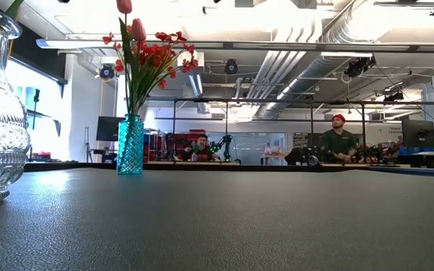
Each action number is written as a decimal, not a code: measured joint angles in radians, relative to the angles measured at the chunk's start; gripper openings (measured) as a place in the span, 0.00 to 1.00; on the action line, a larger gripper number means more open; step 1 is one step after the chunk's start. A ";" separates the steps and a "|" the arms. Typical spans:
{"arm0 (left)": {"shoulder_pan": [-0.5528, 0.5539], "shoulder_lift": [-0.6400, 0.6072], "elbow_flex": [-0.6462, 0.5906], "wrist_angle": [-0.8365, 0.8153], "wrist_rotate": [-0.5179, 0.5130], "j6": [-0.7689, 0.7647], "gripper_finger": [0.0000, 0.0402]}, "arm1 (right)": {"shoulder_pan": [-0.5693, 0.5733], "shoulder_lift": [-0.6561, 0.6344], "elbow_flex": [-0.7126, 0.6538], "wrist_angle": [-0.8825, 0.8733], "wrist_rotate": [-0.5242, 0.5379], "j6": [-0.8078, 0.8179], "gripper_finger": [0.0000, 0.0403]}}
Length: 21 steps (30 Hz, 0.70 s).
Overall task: Sort flowers into vase by color
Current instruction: Put the red flower into the transparent vase
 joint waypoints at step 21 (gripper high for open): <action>-0.016 0.223 0.000 0.136 0.213 0.073 0.00 | 0.004 0.005 0.000 -0.079 -0.021 0.022 0.39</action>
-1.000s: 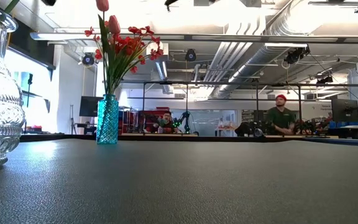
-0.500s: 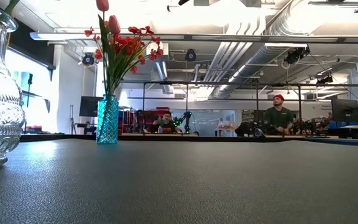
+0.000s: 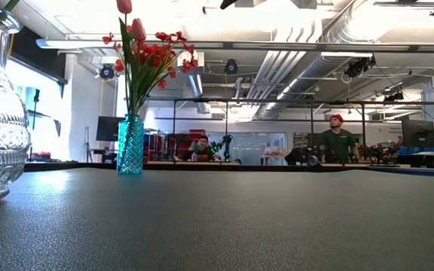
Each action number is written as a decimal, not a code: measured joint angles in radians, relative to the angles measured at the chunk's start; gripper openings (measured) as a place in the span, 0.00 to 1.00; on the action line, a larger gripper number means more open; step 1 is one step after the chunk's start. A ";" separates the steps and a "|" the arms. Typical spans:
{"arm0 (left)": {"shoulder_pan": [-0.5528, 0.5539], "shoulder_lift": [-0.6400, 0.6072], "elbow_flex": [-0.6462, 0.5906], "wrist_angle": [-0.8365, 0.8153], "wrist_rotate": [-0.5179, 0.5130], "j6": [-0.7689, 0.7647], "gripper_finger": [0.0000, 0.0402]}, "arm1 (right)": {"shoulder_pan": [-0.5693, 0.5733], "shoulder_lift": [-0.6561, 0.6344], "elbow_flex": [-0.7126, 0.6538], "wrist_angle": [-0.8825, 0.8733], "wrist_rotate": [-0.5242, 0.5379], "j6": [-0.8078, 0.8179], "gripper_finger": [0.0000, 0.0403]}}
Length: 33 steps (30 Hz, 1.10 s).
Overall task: Sort flowers into vase by color
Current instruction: Put the red flower into the transparent vase
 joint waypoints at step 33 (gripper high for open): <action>0.005 -0.254 0.035 -0.123 -0.073 0.034 0.00 | 0.000 0.001 0.000 -0.003 -0.003 0.005 0.39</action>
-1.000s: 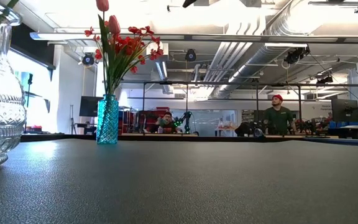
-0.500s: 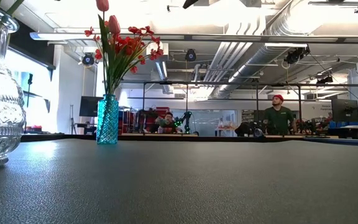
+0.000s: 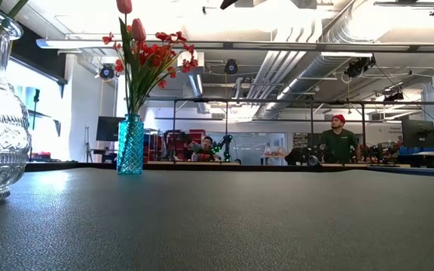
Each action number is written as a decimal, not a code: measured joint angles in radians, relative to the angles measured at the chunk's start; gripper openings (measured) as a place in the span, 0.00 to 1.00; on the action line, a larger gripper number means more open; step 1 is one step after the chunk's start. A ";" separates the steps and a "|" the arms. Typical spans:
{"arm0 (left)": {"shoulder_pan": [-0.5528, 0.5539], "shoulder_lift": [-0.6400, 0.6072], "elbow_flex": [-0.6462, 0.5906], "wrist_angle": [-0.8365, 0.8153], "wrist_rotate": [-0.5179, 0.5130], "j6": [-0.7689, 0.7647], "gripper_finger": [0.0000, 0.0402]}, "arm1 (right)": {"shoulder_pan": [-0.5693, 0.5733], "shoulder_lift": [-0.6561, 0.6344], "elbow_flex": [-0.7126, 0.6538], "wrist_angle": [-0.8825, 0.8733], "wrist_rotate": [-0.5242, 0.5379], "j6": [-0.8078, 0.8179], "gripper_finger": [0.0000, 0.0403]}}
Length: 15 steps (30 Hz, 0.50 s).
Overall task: Sort flowers into vase by color
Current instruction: Put the red flower into the transparent vase
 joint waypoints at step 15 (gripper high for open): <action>0.000 0.025 -0.001 -0.027 0.006 0.063 0.00 | 0.000 0.000 0.000 0.067 -0.006 0.022 0.39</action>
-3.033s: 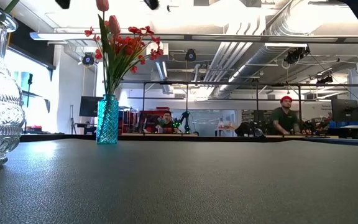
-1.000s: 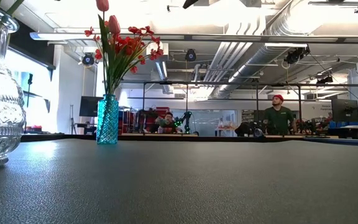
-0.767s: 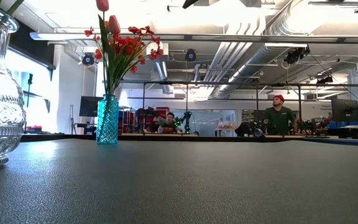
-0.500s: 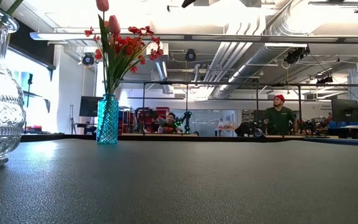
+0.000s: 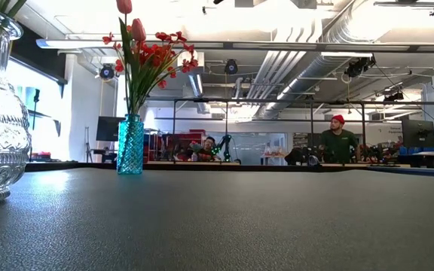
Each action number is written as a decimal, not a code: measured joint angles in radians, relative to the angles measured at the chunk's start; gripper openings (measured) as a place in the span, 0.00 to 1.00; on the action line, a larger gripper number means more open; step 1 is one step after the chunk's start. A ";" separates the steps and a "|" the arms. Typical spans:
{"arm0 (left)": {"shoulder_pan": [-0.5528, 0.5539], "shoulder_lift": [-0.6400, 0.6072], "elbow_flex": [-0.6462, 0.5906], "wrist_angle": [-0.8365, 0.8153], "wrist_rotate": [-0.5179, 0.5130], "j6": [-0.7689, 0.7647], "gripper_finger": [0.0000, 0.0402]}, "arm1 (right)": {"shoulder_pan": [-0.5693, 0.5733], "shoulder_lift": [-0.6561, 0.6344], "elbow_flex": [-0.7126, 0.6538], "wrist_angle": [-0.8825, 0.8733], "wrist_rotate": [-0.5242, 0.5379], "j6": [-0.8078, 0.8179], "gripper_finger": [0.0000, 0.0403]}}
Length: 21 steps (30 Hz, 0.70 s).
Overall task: Sort flowers into vase by color
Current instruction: Put the red flower into the transparent vase
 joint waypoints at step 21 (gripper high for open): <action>-0.016 0.144 -0.001 -0.029 0.067 -0.001 0.00 | -0.013 0.000 0.000 0.079 -0.020 0.007 0.39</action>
